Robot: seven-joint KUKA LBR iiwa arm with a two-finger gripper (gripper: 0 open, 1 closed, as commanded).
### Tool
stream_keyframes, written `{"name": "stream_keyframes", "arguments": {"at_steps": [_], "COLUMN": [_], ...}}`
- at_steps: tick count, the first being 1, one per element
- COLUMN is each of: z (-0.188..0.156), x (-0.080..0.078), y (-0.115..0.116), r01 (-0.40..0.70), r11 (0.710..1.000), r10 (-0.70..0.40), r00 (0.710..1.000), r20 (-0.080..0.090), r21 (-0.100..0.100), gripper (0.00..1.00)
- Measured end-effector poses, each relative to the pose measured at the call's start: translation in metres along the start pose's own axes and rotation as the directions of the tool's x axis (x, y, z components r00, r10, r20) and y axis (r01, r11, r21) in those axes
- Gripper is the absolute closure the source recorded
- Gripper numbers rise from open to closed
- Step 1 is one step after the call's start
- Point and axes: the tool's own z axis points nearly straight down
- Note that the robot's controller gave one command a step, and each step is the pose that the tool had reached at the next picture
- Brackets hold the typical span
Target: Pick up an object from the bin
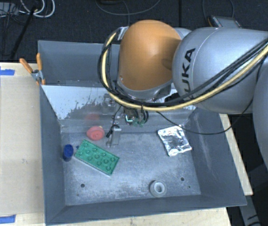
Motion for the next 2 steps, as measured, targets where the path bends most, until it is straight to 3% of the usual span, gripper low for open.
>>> {"name": "stream_keyframes", "arguments": {"at_steps": [1, 2], "z": [0.1693, 0.1645], "x": [0.0237, 0.0213], "y": [-0.0232, -0.0220], "r01": [-0.227, -0.228], "r11": [0.974, 0.974], "r10": [0.227, 0.228], "r00": [0.974, 0.974], "r20": [-0.002, 0.006], "r21": [0.002, -0.003], "gripper": [0.00, 1.00]}}
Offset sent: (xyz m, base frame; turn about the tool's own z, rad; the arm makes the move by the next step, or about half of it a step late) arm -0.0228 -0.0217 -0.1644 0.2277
